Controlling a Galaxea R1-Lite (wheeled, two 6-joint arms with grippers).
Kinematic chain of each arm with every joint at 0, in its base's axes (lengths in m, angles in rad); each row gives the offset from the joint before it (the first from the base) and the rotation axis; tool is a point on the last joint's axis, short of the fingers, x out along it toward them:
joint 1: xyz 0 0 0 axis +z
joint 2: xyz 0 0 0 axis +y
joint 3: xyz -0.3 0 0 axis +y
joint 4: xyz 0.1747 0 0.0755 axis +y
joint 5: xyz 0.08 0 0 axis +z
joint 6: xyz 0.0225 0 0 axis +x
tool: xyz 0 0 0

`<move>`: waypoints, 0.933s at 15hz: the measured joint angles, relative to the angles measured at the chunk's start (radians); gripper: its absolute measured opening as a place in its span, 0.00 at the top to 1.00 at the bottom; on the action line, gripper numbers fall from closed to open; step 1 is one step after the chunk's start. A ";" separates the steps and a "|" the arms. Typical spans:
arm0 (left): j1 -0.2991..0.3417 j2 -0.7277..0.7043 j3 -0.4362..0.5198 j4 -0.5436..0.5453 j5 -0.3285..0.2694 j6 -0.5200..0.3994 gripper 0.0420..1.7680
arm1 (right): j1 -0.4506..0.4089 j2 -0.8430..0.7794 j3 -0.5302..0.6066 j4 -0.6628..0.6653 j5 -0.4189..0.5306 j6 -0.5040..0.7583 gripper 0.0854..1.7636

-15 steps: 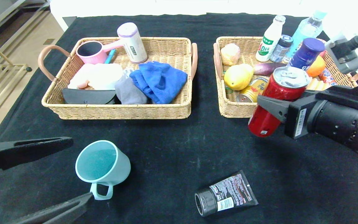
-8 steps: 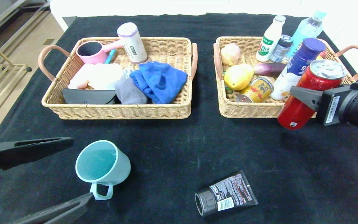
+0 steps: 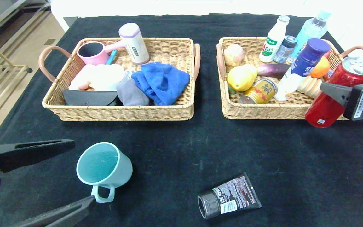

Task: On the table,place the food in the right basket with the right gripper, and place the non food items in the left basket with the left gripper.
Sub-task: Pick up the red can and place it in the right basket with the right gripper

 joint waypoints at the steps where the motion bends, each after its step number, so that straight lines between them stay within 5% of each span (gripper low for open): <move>1: 0.000 0.000 0.000 0.000 0.000 0.000 0.03 | -0.016 -0.002 -0.007 0.004 0.001 -0.001 0.45; 8: 0.000 0.002 0.001 0.003 -0.001 0.000 0.03 | -0.062 -0.024 -0.140 0.153 0.002 -0.001 0.45; 14: 0.000 0.002 0.001 0.003 -0.001 0.000 0.03 | -0.258 0.072 -0.281 0.166 0.112 0.001 0.45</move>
